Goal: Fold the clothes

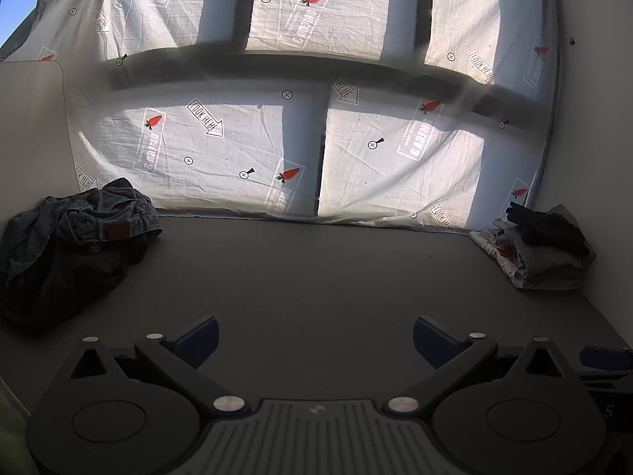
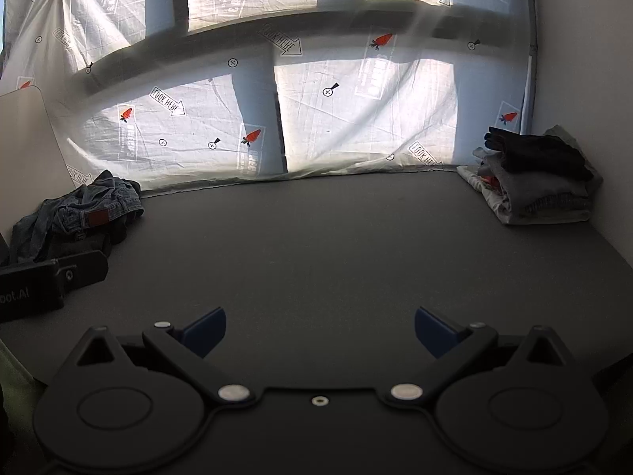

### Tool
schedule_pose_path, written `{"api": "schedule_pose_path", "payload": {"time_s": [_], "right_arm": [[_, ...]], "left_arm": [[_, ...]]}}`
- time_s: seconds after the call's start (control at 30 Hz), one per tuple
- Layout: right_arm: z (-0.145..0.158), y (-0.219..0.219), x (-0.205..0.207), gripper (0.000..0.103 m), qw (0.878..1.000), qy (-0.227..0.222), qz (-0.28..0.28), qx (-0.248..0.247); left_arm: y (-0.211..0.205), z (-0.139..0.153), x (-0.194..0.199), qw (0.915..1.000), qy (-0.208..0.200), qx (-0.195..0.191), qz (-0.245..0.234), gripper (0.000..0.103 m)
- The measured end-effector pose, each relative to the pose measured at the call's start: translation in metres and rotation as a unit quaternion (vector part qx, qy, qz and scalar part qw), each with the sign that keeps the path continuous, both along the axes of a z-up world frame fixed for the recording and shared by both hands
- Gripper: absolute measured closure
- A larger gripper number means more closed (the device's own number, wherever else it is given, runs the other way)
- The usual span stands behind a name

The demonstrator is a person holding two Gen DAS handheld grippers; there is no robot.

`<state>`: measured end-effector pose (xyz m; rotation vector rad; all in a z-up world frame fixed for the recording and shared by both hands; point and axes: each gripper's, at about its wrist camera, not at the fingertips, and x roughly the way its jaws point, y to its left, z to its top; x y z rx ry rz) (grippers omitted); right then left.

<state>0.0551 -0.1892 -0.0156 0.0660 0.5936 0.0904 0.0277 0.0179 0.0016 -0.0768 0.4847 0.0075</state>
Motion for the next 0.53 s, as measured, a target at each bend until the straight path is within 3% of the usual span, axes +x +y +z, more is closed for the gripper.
{"api": "schedule_pose_path", "payload": {"time_s": [0.53], "right_arm": [[0.004,0.017,-0.021,0.0,1.0,-0.017,0.0,-0.014]], "left_arm": [[0.0,0.0,-0.01,0.9999,-0.008,0.002,-0.014,0.0]]}}
